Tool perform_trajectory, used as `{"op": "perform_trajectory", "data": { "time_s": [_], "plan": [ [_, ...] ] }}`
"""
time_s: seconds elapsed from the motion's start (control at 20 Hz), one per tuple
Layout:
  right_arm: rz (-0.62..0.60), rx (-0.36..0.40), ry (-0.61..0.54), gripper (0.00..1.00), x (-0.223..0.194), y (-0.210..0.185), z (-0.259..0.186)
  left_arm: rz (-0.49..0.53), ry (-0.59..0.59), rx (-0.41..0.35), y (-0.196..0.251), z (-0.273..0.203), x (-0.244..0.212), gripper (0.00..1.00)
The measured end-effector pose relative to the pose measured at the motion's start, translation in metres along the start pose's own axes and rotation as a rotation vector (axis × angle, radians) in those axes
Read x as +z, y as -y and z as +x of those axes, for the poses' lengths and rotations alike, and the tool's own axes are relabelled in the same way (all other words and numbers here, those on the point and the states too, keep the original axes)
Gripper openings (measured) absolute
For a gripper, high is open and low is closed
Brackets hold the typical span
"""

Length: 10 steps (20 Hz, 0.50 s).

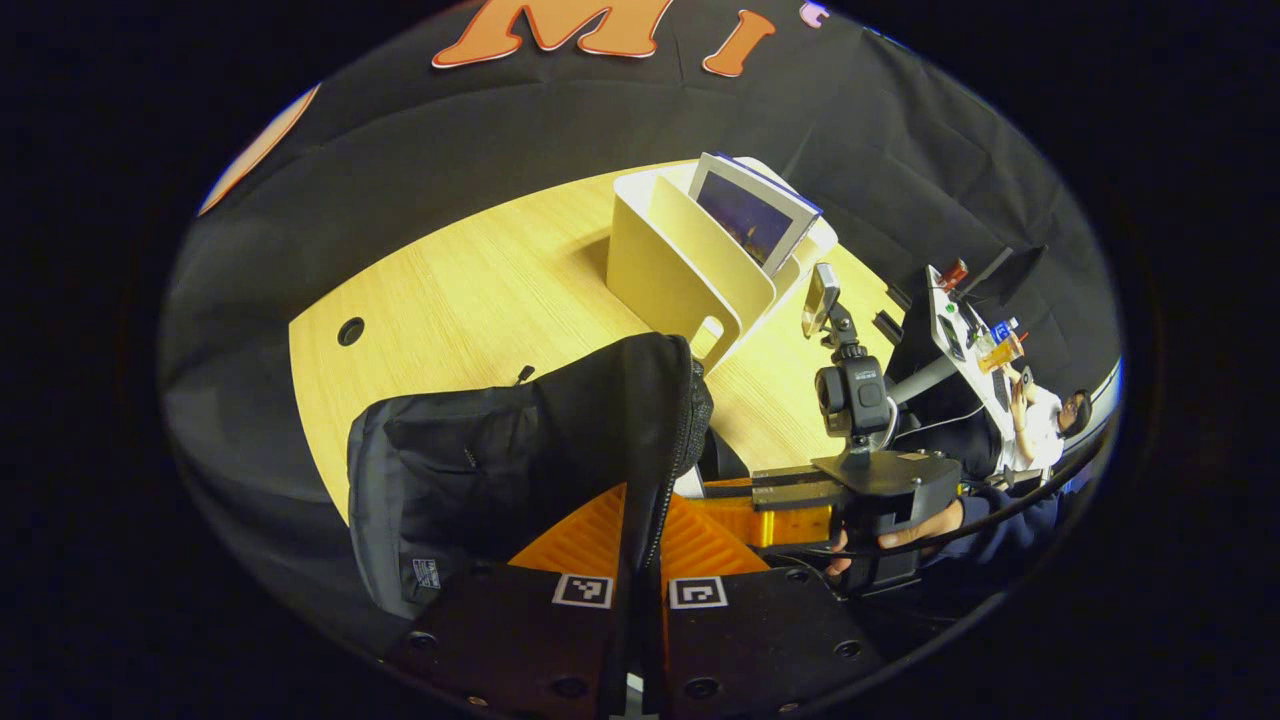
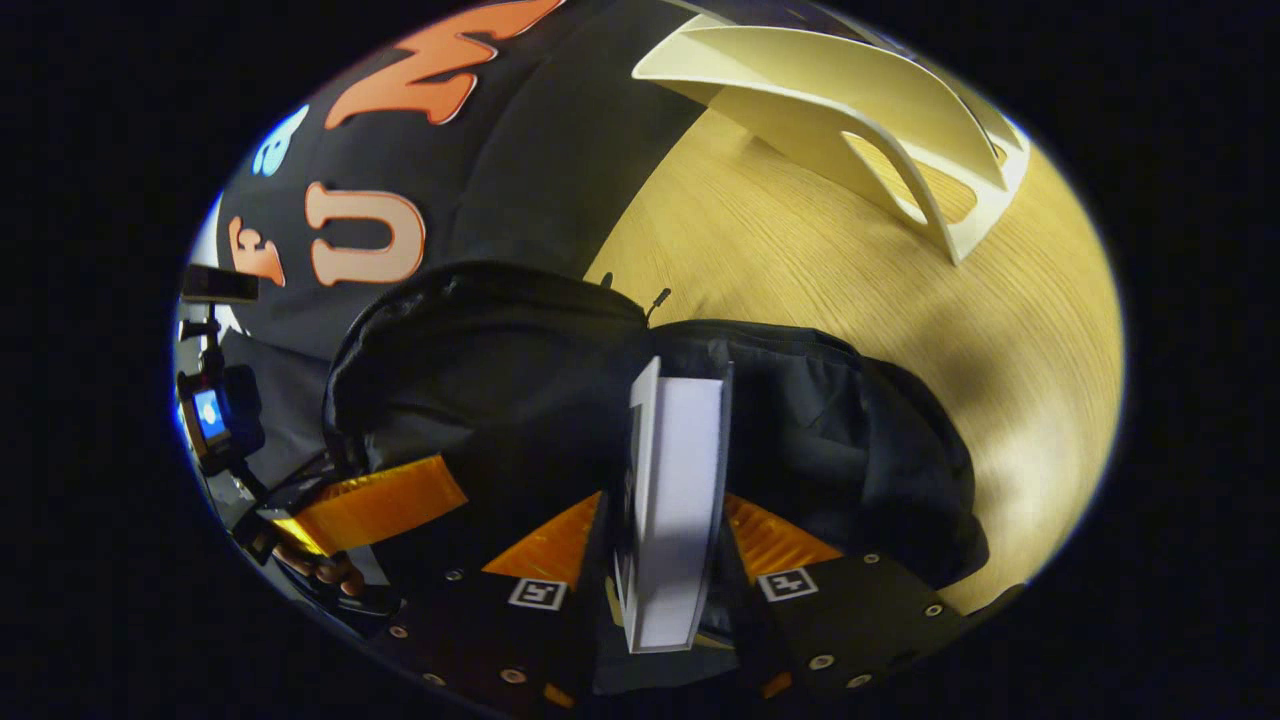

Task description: Open the schoolbag, grab two books from the bookshelf and put them into the schoolbag.

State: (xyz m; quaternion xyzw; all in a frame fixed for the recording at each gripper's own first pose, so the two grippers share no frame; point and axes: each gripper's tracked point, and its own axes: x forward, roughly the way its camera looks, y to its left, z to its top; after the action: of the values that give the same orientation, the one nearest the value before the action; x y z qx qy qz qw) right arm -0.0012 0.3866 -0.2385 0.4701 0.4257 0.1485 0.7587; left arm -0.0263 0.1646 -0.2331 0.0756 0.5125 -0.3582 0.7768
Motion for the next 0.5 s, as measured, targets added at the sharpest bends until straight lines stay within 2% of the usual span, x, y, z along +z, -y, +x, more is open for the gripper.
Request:
{"op": "perform_trajectory", "data": {
  "time_s": [0.05,0.1,0.2,0.3,0.5],
  "plan": [
    [-0.040,-0.017,-0.018,0.62,-0.001,-0.001,-0.007,-0.002,0.004,0.009,-0.003,0.000,0.000,0.07],
    [-0.079,-0.046,-0.035,0.78,0.001,0.003,-0.015,-0.008,0.007,0.012,-0.003,0.001,-0.002,0.06],
    [-0.159,-0.097,-0.056,0.91,0.006,0.014,-0.029,-0.024,0.015,0.028,-0.003,0.001,-0.002,0.07],
    [-0.210,-0.138,-0.061,0.96,0.015,0.024,-0.045,-0.037,0.023,0.050,-0.004,0.000,-0.003,0.06],
    [-0.282,-0.197,-0.078,0.98,0.035,0.034,-0.076,-0.067,0.028,0.069,-0.003,0.003,-0.009,0.06]
  ]
}}
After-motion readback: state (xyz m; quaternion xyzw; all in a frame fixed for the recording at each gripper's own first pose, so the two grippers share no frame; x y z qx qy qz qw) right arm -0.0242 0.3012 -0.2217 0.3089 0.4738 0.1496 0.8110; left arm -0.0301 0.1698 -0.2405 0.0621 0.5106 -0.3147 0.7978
